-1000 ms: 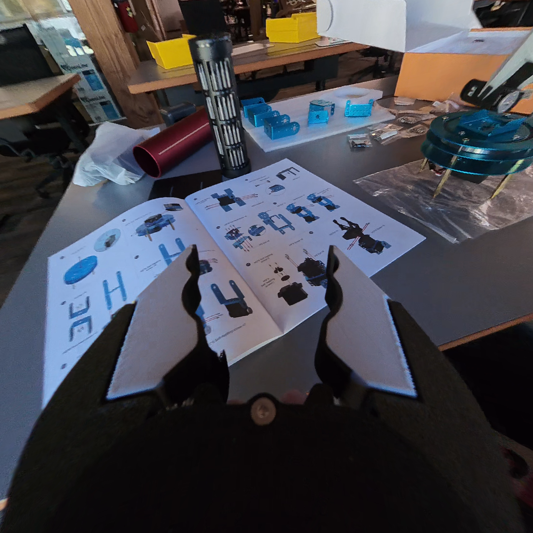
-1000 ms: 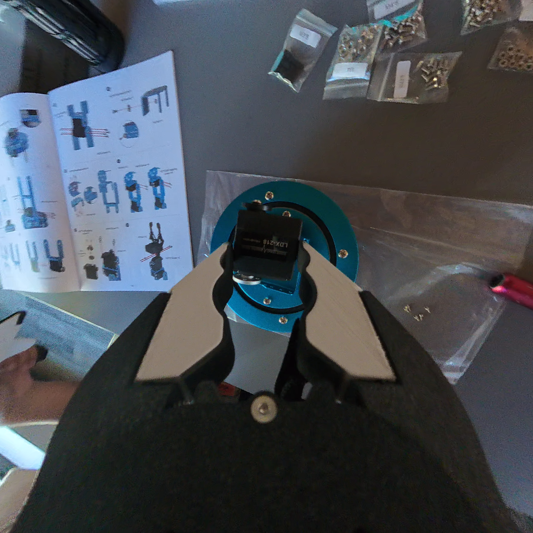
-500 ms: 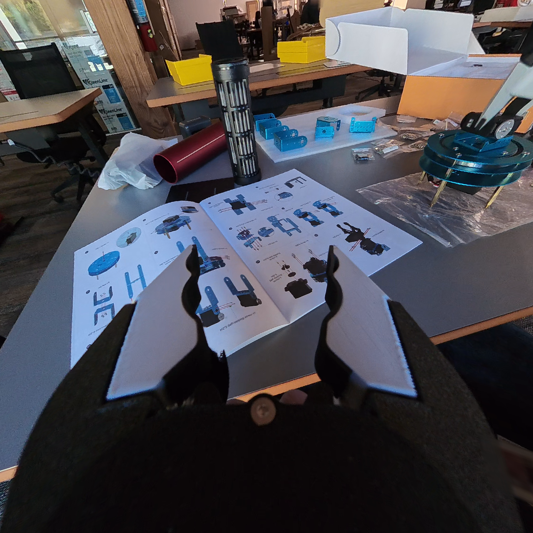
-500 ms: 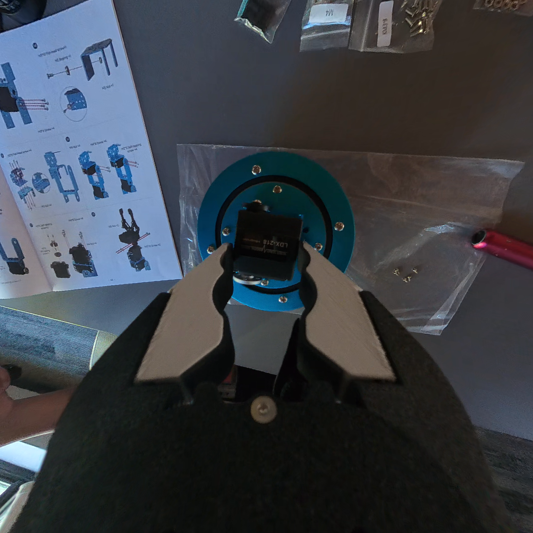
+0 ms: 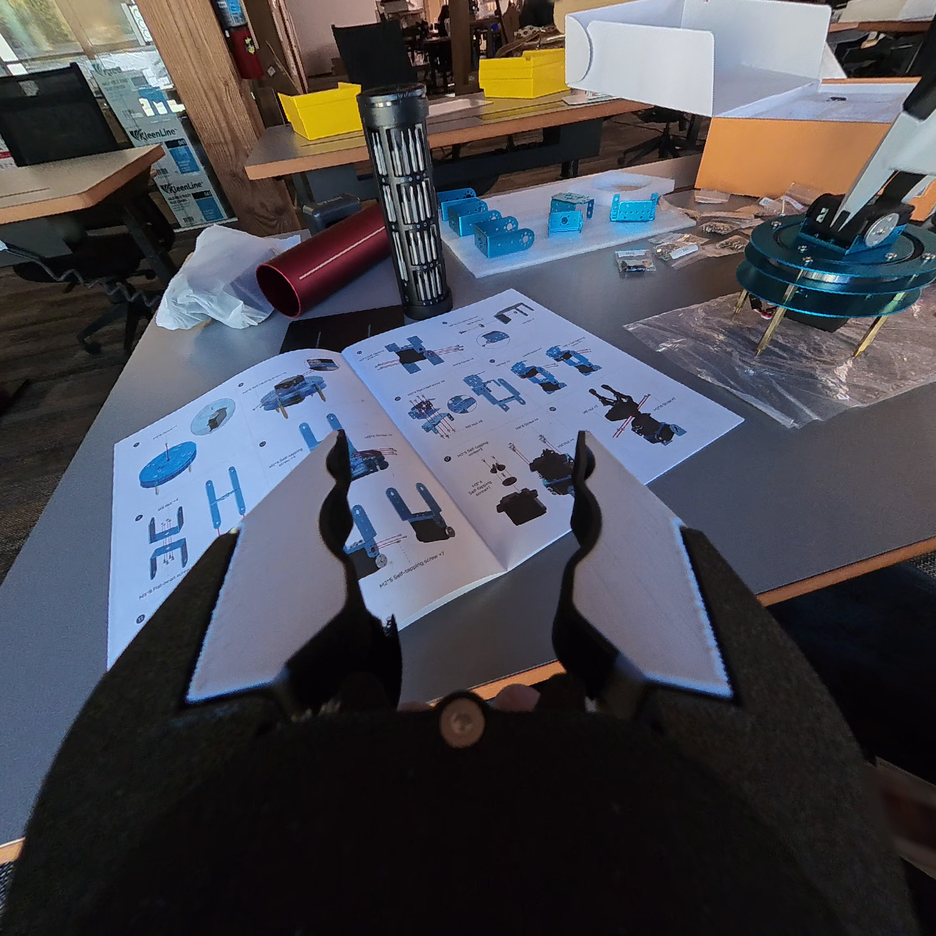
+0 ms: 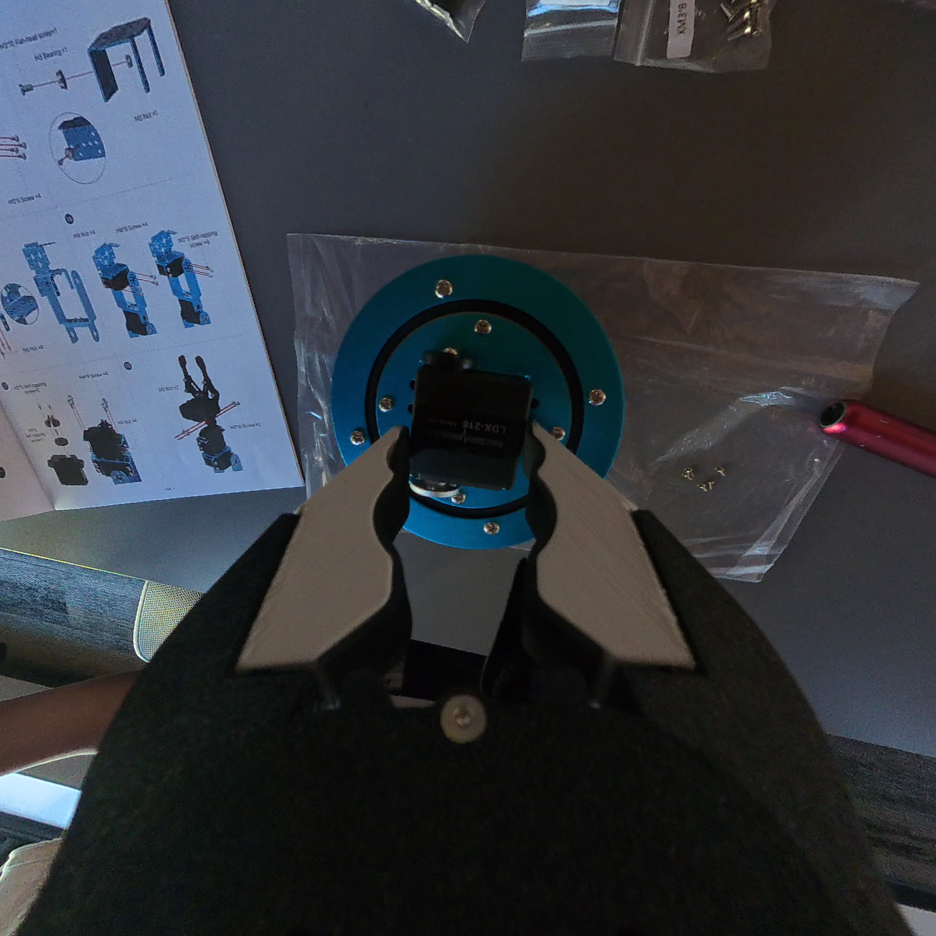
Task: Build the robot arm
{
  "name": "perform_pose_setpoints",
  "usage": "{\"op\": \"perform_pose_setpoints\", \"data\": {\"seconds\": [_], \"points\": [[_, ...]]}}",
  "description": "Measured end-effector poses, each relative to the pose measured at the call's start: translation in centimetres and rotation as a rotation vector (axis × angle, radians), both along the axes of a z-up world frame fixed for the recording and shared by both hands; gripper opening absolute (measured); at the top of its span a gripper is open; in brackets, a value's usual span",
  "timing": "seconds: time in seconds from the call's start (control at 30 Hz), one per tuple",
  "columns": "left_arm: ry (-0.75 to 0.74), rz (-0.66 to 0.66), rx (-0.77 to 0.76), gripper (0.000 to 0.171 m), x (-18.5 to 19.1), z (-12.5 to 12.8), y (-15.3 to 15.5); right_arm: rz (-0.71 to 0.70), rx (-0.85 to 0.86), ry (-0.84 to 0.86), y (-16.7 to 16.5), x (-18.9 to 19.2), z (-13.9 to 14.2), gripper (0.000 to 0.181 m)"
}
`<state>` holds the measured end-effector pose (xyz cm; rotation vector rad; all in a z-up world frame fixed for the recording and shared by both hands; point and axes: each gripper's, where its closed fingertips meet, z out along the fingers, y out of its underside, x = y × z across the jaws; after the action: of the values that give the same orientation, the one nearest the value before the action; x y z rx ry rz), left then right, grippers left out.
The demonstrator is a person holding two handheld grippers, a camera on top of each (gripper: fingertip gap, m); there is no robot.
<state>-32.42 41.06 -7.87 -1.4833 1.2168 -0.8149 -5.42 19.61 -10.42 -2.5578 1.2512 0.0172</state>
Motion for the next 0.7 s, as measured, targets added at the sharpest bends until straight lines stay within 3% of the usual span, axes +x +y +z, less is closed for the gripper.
{"op": "perform_pose_setpoints", "data": {"seconds": [0.47,0.7], "points": [[-0.001,-0.021,0.0,0.088,0.4,0.0,-0.3,0.028,-0.071,-0.001,-0.3,-0.3,0.0,0.044],[-0.003,-0.027,-0.011,0.088,0.5,-0.1,-0.1,0.106,0.074,-0.177,-0.7,-0.5,3.2,0.05]]}}
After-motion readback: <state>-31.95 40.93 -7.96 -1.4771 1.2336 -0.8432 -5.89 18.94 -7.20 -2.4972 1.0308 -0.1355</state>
